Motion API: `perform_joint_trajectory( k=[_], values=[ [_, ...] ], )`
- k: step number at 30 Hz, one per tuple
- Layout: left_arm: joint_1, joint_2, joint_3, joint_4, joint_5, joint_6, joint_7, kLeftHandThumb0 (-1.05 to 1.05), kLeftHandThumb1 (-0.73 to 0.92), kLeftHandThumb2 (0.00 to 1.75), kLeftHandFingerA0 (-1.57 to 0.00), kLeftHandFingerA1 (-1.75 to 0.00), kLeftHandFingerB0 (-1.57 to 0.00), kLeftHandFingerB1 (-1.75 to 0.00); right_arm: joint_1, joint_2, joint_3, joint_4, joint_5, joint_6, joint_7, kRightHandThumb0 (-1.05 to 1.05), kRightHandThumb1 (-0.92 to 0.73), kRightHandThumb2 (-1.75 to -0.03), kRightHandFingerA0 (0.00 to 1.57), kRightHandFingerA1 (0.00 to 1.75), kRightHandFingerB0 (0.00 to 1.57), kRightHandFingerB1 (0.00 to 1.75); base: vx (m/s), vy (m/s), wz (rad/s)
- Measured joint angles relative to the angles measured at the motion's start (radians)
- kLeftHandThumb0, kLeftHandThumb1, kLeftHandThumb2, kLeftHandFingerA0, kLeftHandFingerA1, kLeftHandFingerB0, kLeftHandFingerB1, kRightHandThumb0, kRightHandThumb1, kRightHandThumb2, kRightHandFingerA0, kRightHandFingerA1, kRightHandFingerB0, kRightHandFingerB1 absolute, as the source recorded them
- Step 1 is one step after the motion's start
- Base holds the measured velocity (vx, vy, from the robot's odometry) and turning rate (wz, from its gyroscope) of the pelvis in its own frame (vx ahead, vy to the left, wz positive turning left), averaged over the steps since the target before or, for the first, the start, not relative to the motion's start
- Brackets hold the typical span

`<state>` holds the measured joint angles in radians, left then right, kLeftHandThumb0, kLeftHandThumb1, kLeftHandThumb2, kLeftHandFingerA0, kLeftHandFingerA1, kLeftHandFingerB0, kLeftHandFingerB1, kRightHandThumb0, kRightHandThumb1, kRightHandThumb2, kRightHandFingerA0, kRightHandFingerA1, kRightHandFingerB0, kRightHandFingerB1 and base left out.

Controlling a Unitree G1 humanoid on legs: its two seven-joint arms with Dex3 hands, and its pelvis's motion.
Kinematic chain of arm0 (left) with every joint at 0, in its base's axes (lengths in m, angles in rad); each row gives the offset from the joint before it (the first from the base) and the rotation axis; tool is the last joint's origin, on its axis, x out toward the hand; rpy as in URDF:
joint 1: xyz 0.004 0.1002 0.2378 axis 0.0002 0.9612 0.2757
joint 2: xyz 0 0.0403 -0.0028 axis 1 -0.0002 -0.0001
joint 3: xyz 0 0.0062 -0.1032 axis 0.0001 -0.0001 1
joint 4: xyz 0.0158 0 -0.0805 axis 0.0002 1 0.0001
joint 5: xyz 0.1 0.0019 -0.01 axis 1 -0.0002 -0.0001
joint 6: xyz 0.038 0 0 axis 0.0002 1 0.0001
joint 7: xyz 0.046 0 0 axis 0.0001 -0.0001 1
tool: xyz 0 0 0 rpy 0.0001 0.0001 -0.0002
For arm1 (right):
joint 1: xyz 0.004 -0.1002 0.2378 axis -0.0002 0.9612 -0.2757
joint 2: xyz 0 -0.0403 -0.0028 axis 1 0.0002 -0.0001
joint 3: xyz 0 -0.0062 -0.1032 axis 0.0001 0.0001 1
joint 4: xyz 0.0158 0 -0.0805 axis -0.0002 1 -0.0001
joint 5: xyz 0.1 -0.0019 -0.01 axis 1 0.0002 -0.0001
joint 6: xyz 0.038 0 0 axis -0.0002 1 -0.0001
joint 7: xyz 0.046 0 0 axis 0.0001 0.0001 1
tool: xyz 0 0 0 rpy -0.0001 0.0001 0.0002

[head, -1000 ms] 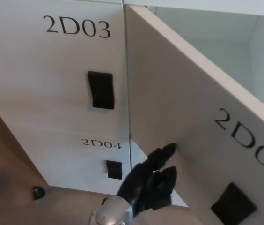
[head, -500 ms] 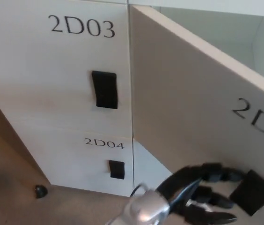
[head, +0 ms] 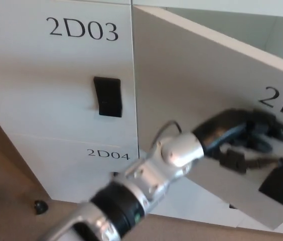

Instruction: The robot walks towards an open cabinet and lifts its left hand to push the door towards the right to close it.

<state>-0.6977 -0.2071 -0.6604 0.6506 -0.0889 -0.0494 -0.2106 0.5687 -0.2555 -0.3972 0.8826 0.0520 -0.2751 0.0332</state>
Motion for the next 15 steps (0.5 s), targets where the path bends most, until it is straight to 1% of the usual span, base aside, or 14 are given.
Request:
perform_joint_trajectory(
  k=[1,3,4,5,6,8,9,11,12,14,15],
  values=[
    [-0.027,0.009,0.004,0.01,0.001,0.002,-0.001,-0.53,0.67,0.6,-0.18,-0.36,-0.2,-0.31,0.0,0.003,0.0,-0.001,0.001,-0.004,0.002,-0.05,-0.8,-0.64,0.55,0.53,0.43,0.48,0.0,0.0,0.0],
    [-0.027,0.009,0.004,0.01,0.001,0.002,-0.001,-0.53,0.67,0.6,-0.18,-0.36,-0.2,-0.31,0.0,0.003,0.0,-0.001,0.001,-0.004,0.002,-0.05,-0.8,-0.64,0.55,0.53,0.43,0.48,0.0,0.0,0.0],
    [-0.125,0.052,0.008,0.061,0.006,0.01,-0.003,-0.54,0.69,0.6,-0.4,-0.46,-0.21,-0.31,0.0,0.014,-0.001,-0.008,0.004,-0.017,0.011,-0.05,-0.83,-0.61,0.57,0.54,0.43,0.47,0.0,0.0,0.0],
    [-0.125,0.052,0.008,0.061,0.006,0.01,-0.003,-0.54,0.69,0.6,-0.4,-0.46,-0.21,-0.31,0.0,0.014,-0.001,-0.008,0.004,-0.017,0.011,-0.05,-0.83,-0.61,0.57,0.54,0.43,0.47,0.0,0.0,0.0],
    [-0.171,0.073,0.008,0.086,0.008,0.014,-0.004,-0.52,0.7,0.61,-0.34,-0.5,-0.24,-0.33,0.0,0.016,-0.001,-0.009,0.006,-0.023,0.015,-0.03,-0.82,-0.62,0.58,0.54,0.45,0.47,0.0,0.0,0.0],
    [-0.2,0.086,0.008,0.102,0.009,0.016,-0.003,-0.52,0.7,0.61,-0.34,-0.5,-0.24,-0.33,0.0,0.017,-0.002,-0.012,0.008,-0.026,0.017,-0.03,-0.82,-0.62,0.58,0.54,0.45,0.47,0.0,0.0,0.0],
    [-0.265,0.123,0.012,0.134,0.011,0.02,-0.001,-0.34,0.52,1.04,0.0,-0.5,0.0,-0.48,0.002,0.019,-0.004,-0.021,0.014,-0.035,0.024,-0.04,-0.82,-0.61,0.57,0.53,0.44,0.47,0.0,0.0,0.0],
    [-0.285,0.135,0.013,0.149,0.012,0.022,-0.001,-0.34,0.52,1.04,0.0,-0.5,0.0,-0.48,0.004,0.021,-0.005,-0.027,0.016,-0.037,0.026,-0.04,-0.82,-0.61,0.57,0.53,0.44,0.47,0.0,0.0,0.0],
    [-0.334,0.169,0.015,0.183,0.013,0.026,-0.001,-0.56,0.7,0.61,-0.09,-0.29,-0.11,-0.28,0.005,0.023,-0.007,-0.047,0.021,-0.045,0.032,-0.02,-0.81,-0.63,0.54,0.53,0.44,0.48,0.0,0.0,0.0],
    [-0.376,0.194,0.014,0.214,0.011,0.028,-0.018,-0.56,0.7,0.61,-0.09,-0.29,-0.11,-0.28,0.011,0.027,-0.008,-0.071,0.028,-0.051,0.038,-0.02,-0.81,-0.63,0.54,0.53,0.44,0.48,0.0,0.0,0.0],
    [-0.393,0.205,0.013,0.237,0.01,0.029,-0.032,-0.58,0.69,0.64,-0.09,-0.27,-0.12,-0.26,0.011,0.029,-0.009,-0.093,0.033,-0.059,0.043,-0.08,-0.78,-0.61,0.62,0.54,0.47,0.49,0.0,0.0,0.0]
  ],
)
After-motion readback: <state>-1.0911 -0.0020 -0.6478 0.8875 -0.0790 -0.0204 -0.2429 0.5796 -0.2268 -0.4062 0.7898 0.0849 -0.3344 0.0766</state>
